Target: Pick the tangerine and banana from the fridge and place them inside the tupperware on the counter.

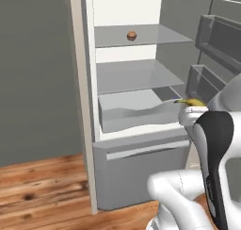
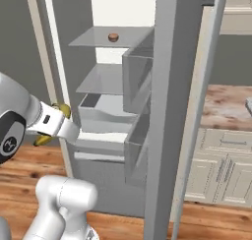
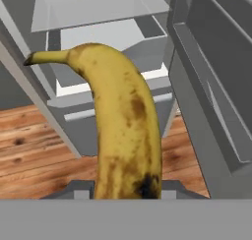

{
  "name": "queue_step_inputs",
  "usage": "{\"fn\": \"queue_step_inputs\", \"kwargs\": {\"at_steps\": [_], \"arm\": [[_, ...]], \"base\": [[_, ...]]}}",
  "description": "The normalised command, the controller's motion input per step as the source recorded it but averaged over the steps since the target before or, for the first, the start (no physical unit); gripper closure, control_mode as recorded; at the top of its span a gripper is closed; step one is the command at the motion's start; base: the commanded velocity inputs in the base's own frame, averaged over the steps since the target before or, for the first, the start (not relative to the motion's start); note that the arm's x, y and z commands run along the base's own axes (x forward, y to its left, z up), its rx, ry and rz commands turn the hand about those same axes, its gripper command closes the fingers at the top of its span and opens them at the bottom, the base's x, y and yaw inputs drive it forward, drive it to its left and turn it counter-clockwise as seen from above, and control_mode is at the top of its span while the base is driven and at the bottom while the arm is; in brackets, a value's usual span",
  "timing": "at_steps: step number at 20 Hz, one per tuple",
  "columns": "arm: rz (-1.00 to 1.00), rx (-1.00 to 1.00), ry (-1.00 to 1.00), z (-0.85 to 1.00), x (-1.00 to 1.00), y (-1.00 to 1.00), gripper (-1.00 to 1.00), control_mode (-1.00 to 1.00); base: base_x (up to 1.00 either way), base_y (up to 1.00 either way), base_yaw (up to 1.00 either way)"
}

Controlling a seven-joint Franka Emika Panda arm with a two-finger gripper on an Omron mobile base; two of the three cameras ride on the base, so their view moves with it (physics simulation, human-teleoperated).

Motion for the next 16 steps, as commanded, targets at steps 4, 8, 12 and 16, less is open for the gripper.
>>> {"fn": "queue_step_inputs", "kwargs": {"at_steps": [4,8,12,16], "arm": [[0.0,0.0,0.0,0.0,0.0,0.0,1.0,1.0],[0.0,0.0,0.0,0.0,0.0,0.0,1.0,1.0],[0.0,0.0,0.0,0.0,0.0,0.0,1.0,1.0],[0.0,0.0,0.0,0.0,0.0,0.0,1.0,1.0]], "base": [[-0.81,0.54,-0.4],[-0.72,0.63,-0.52],[-0.67,0.64,-0.6],[-0.65,0.63,-0.72]]}}
